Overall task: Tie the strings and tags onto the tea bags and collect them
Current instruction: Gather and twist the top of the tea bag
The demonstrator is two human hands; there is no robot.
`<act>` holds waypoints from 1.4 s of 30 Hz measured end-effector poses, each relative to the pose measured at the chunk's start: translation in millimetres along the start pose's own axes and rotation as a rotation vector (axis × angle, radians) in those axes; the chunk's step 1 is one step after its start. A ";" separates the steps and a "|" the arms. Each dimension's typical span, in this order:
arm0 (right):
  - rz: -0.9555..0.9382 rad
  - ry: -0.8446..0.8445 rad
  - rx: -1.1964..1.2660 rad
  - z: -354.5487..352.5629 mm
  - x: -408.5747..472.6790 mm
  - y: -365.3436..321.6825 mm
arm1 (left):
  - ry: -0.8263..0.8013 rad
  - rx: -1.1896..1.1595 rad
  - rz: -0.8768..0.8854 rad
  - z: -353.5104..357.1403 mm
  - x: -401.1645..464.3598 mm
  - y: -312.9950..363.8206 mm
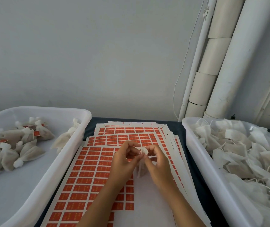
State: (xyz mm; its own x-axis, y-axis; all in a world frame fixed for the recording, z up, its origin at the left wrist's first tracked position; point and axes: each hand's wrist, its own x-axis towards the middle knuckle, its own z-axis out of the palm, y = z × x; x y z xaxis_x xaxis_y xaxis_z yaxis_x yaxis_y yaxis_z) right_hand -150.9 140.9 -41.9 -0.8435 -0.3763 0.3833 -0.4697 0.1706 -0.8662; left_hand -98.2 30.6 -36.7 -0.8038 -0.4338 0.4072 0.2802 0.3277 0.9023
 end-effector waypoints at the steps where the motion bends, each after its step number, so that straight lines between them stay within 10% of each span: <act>1: 0.001 0.016 0.011 0.1 0.5 0.3 | 0.007 -0.004 0.000 0.2 -0.1 0.1; 25: -0.014 -0.083 0.090 -10.3 2.5 1.7 | 0.031 0.047 -0.042 -4.7 3.2 -4.9; 42: -0.108 0.065 0.029 -12.2 1.6 2.8 | -0.304 -0.015 -0.098 3.2 -4.5 -7.4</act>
State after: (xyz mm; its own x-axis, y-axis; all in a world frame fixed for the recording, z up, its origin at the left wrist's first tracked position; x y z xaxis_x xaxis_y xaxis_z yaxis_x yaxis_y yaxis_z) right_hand -156.7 151.9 -39.7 -0.8039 -0.3310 0.4942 -0.5520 0.1058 -0.8271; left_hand -98.3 32.9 -45.7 -0.9467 -0.1917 0.2589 0.1992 0.2833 0.9381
